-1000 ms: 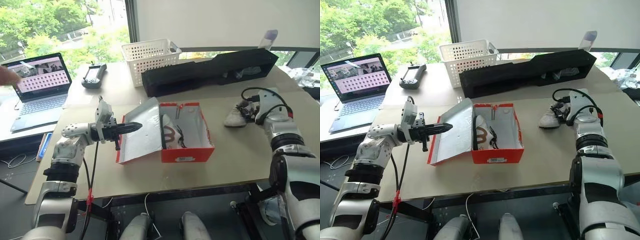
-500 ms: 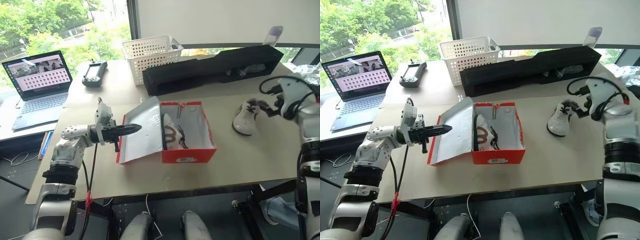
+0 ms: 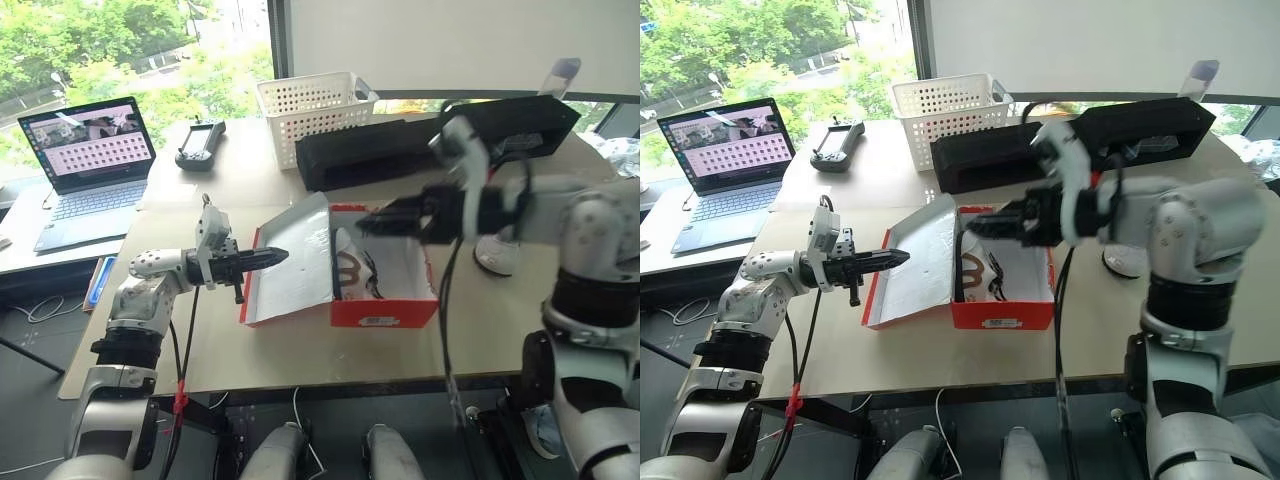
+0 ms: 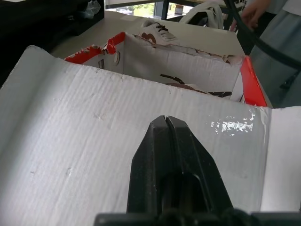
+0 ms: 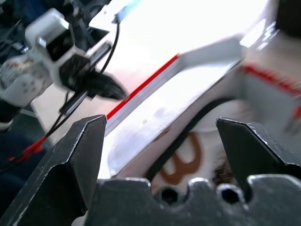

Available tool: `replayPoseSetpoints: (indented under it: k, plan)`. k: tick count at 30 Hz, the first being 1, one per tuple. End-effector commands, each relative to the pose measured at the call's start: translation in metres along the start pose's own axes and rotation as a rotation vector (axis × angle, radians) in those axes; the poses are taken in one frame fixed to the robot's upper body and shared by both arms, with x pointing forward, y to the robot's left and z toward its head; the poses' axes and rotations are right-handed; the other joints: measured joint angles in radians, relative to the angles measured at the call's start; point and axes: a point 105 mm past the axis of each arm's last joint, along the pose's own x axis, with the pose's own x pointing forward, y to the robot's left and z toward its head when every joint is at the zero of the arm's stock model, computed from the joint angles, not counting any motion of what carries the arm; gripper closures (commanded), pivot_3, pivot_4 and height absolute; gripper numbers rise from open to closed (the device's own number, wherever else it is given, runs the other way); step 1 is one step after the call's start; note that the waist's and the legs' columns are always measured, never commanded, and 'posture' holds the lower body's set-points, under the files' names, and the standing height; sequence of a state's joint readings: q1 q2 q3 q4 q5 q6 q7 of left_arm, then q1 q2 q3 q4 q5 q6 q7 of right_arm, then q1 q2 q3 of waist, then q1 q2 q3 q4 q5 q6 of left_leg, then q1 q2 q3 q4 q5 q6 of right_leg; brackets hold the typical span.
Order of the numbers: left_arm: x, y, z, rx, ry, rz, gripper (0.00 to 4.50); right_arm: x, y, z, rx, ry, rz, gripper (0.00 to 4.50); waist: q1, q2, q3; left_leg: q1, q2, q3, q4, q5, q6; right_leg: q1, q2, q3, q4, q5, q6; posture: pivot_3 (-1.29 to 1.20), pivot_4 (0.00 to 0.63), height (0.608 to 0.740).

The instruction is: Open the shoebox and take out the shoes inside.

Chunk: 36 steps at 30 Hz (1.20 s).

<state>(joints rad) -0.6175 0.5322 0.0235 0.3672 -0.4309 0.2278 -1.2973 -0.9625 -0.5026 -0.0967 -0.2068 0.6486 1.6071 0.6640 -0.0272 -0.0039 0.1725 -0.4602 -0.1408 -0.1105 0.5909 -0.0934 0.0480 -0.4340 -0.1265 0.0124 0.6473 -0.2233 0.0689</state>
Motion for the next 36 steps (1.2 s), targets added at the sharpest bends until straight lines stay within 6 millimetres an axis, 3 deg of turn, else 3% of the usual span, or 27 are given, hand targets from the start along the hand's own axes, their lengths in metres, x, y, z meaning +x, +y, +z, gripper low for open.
replayPoseSetpoints:
  k: [1, 14, 24, 28, 32, 36]
  plan:
    - [0.001, 0.0, 0.01, 0.031, -0.021, 0.0, 4.5, 0.002, -0.004, 0.0, -0.019, 0.013, -0.053, 0.07, 0.005, 0.0, 0.0, 0.0, 0.0, 0.0, 0.001, 0.0, 0.0, -0.002, 0.0, 0.0, 0.0, 0.002, 0.0, 0.0, 0.15, 0.738]
    - [-0.003, -0.001, 0.009, 0.027, -0.019, 0.021, 4.5, 0.036, -0.053, -0.033, -0.056, 0.151, -0.181, 0.07, -0.004, 0.0, 0.0, 0.002, 0.001, 0.001, 0.001, 0.0, 0.0, 0.003, 0.003, 0.0, 0.0, 0.003, 0.0, 0.0, 0.15, 0.738]
    - [-0.004, -0.001, 0.008, 0.028, -0.013, 0.031, 4.5, 0.058, -0.047, -0.057, 0.106, 0.2, -0.052, 0.07, -0.019, 0.0, 0.0, 0.005, 0.002, 0.001, 0.001, 0.0, 0.0, 0.007, 0.004, 0.0, 0.0, 0.002, 0.0, 0.0, 0.15, 0.738]
    - [-0.003, 0.0, 0.007, 0.03, -0.009, 0.034, 4.5, 0.062, -0.045, -0.059, 0.153, 0.193, -0.024, 1.08, -0.021, 0.0, 0.0, 0.007, 0.002, 0.001, 0.001, 0.0, 0.0, 0.008, 0.005, 0.0, -0.001, 0.002, -0.001, 0.0, 0.15, 0.738]
    - [-0.002, 0.001, 0.007, 0.032, -0.008, 0.038, 4.5, 0.062, -0.047, -0.06, 0.181, 0.183, -0.025, 2.58, -0.022, 0.0, 0.0, 0.01, 0.003, 0.001, 0.001, 0.0, 0.0, 0.01, 0.005, 0.001, 0.0, 0.002, -0.001, 0.0, 0.15, 0.738]
    - [-0.003, 0.002, 0.007, 0.034, -0.006, 0.044, 4.5, 0.063, -0.047, -0.059, 0.191, 0.176, -0.019, 3.76, -0.02, 0.0, 0.0, 0.014, 0.003, 0.001, 0.0, 0.0, 0.0, 0.011, 0.005, 0.001, -0.001, 0.002, 0.0, 0.0, 0.15, 0.738]
